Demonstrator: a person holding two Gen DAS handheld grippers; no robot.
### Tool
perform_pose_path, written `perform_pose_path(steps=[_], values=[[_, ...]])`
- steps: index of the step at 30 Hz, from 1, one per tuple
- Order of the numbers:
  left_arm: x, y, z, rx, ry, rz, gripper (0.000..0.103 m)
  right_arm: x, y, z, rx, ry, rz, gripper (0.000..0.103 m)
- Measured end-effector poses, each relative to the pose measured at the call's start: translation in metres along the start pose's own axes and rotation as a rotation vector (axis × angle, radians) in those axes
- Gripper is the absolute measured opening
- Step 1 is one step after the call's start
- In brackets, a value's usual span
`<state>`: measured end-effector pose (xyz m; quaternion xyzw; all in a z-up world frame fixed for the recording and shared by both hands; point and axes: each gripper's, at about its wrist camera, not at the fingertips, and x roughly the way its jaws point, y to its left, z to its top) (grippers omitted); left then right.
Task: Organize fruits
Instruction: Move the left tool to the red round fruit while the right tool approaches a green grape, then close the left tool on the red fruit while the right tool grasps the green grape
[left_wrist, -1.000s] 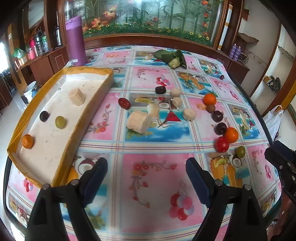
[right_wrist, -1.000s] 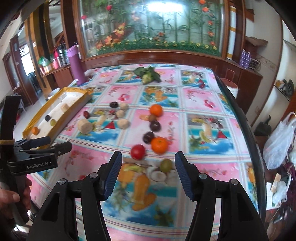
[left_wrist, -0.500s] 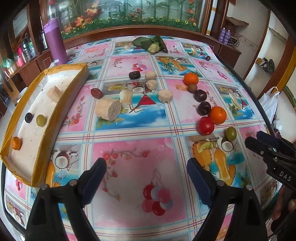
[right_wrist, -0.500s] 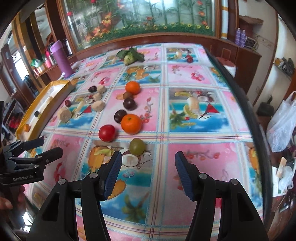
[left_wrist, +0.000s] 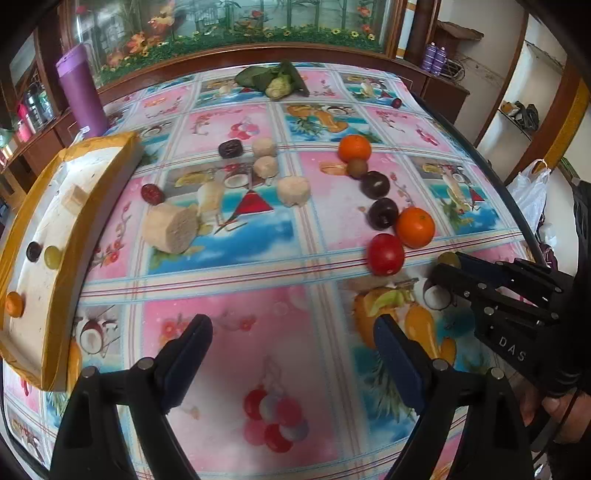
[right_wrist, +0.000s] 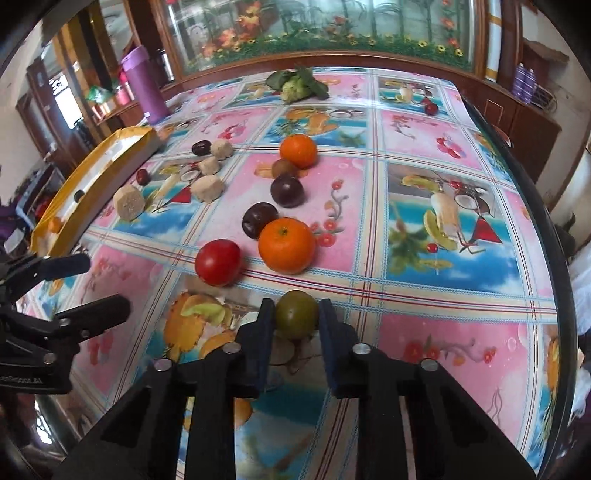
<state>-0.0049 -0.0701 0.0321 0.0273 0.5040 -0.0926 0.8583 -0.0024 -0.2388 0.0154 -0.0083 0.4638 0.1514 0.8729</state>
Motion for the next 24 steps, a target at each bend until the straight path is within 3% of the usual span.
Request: perform_pose_path(steps=[10, 12, 13, 17, 19, 24], values=[[0.031, -0.042, 0.029, 0.060, 0.003, -0.083, 0.088, -0.026, -0.027, -0.009, 0.057, -0.036, -0.029, 0.023], [0.039, -0.046, 0.033, 0.054, 0.012, -0.102, 0.076, -0.028, -0.033, -0.012, 0.076, -0.032, -0.034, 0.023], [0.044, -0.046, 0.035, 0.050, 0.022, -0.118, 0.063, -0.029, -0.035, -0.013, 0.085, -0.030, -0.032, 0.023], [0.044, -0.044, 0.036, 0.039, -0.008, -0.145, 0.038, -0.032, -0.043, -0.016, 0.111, -0.030, -0.035, 0.023], [0.044, -0.038, 0.036, 0.014, 0.002, -0.183, 0.032, -0.033, -0.043, -0.017, 0.117, -0.034, -0.033, 0.023], [0.033, -0.027, 0.028, 0.018, -0.005, -0.166, 0.032, -0.034, -0.036, -0.015, 0.114, -0.042, -0.033, 0.023]])
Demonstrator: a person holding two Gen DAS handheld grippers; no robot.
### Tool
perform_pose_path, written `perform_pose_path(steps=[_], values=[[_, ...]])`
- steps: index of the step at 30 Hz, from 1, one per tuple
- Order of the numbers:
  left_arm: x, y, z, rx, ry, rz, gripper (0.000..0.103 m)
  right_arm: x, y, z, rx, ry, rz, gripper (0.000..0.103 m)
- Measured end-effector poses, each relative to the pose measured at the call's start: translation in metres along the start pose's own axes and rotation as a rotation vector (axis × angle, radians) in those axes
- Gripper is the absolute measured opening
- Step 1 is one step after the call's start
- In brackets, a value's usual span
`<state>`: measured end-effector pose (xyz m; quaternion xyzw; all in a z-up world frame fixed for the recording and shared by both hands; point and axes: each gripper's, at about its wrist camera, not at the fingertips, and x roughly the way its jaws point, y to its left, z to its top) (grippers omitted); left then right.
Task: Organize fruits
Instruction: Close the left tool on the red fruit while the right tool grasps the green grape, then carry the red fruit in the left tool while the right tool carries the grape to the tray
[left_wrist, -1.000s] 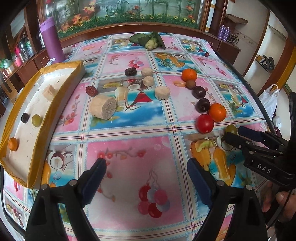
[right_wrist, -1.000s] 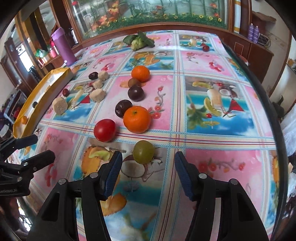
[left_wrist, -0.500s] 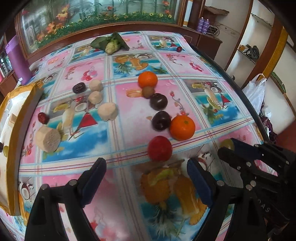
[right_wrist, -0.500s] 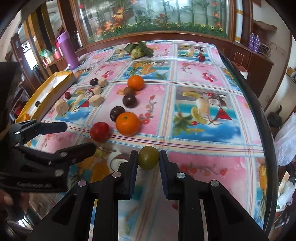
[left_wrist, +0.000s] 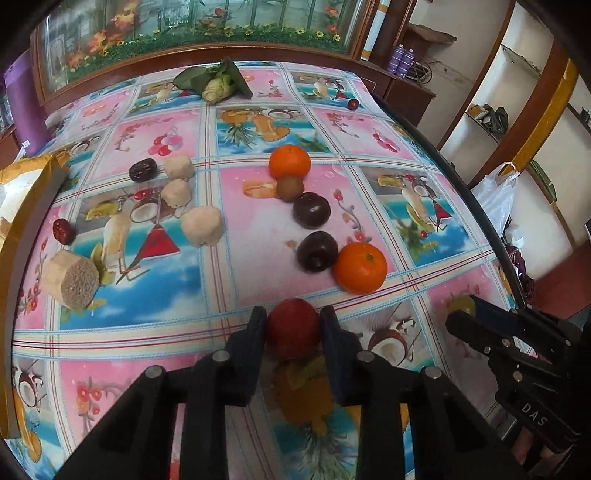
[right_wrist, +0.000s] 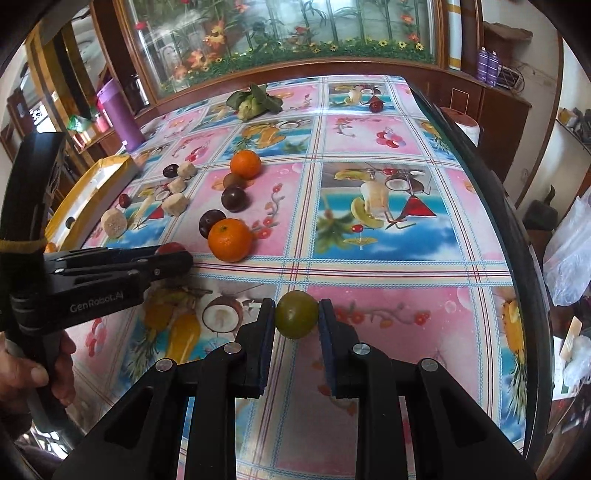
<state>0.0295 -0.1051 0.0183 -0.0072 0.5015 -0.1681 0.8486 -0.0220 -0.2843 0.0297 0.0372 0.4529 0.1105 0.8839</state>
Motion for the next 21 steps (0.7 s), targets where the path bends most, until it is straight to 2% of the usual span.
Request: perform_pose_path(steps=[14, 21], values=[[-0.055, 0.042, -0.023, -0.029, -0.066, 0.012, 0.032, -0.001, 0.039, 0.007, -0.028, -0.021, 0.018, 0.023], [-0.076, 0.067, -0.030, -0.073, -0.097, 0.009, 0.032, -0.004, 0.063, 0.010, -0.046, -0.034, 0.019, 0.023]])
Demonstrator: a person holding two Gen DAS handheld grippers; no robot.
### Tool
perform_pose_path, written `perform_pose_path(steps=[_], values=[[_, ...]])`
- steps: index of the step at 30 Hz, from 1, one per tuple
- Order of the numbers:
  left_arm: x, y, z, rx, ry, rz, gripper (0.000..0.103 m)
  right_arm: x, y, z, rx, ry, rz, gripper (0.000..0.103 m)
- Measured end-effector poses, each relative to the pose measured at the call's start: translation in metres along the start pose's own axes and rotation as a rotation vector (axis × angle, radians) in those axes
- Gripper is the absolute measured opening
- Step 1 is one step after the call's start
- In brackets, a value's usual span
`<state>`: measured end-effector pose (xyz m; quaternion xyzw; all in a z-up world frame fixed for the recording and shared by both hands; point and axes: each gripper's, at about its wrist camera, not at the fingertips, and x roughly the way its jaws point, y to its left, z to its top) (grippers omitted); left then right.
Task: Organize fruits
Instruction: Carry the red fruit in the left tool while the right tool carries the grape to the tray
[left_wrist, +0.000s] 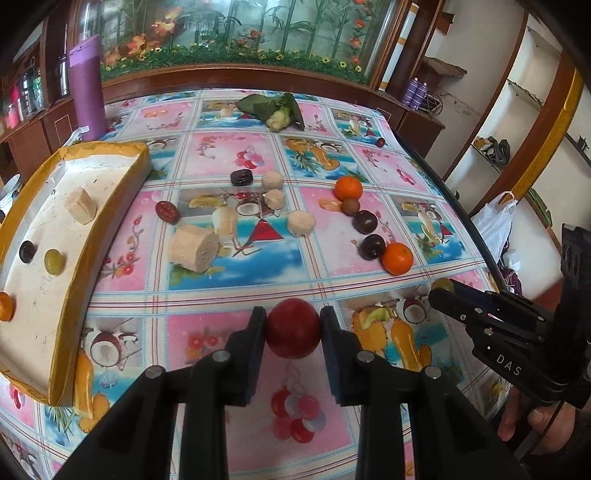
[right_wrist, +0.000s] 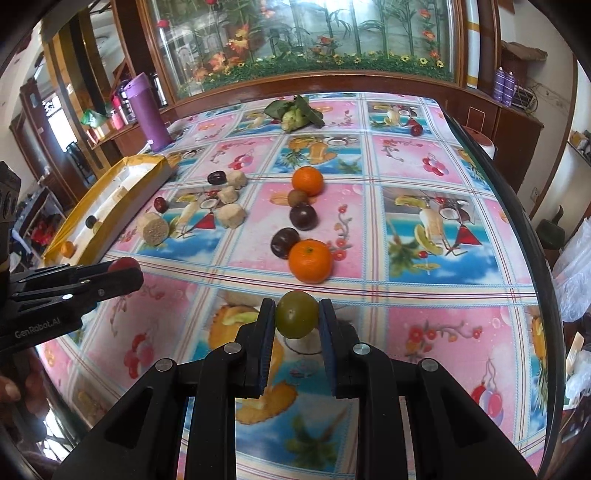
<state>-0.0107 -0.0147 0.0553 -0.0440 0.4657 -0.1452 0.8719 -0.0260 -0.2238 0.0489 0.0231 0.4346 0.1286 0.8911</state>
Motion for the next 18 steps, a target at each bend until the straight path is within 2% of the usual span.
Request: perform_pose_path(steps=[18], values=[[-0.048, 0.083, -0.006, -0.114, -0.091, 0.085, 0.032, 0.019, 0.094, 0.028, -0.137, 0.003, 0.076, 0.023]])
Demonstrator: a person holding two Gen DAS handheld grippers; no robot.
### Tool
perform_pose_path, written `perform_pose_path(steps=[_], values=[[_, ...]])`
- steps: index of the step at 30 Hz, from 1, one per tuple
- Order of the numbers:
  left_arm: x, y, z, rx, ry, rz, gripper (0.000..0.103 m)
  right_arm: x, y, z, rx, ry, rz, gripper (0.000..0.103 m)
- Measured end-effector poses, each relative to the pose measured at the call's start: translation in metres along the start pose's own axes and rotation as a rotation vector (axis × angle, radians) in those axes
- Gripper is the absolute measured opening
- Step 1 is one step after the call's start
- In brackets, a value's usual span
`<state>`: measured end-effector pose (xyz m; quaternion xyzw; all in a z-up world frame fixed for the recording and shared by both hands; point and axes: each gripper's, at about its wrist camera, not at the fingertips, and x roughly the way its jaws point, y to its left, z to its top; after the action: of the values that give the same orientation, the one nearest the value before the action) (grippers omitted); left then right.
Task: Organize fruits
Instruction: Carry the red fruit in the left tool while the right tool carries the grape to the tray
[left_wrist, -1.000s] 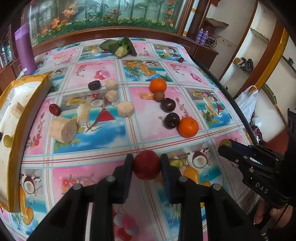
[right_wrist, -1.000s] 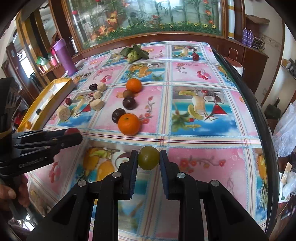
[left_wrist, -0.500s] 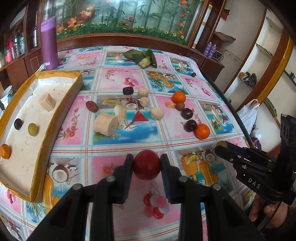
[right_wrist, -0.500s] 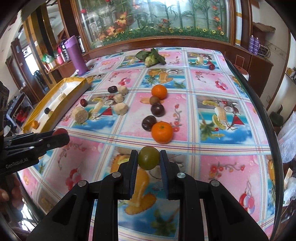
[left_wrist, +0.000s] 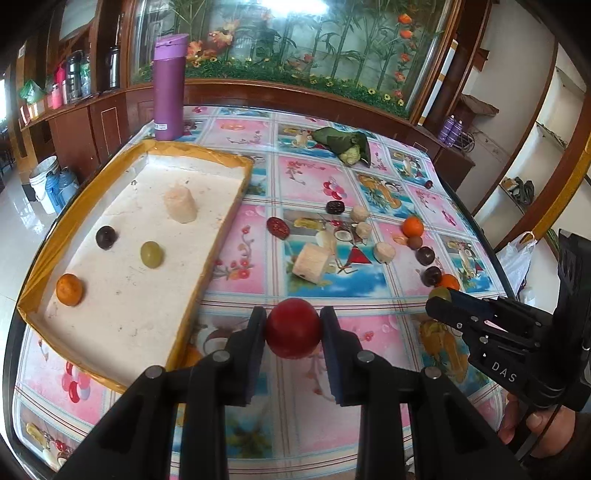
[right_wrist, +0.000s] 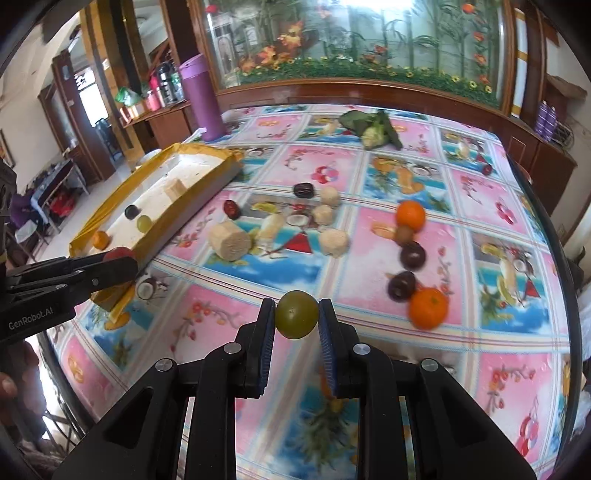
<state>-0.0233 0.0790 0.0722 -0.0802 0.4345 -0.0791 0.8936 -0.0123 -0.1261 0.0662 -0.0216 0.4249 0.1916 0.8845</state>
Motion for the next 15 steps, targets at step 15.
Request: perform_pose_path(steps=[15], values=[[-0.010, 0.085, 0.007, -0.112, -0.030, 0.116, 0.032, 0.034, 0.072, 0.040, -0.139, 0.009, 0.087, 0.023]])
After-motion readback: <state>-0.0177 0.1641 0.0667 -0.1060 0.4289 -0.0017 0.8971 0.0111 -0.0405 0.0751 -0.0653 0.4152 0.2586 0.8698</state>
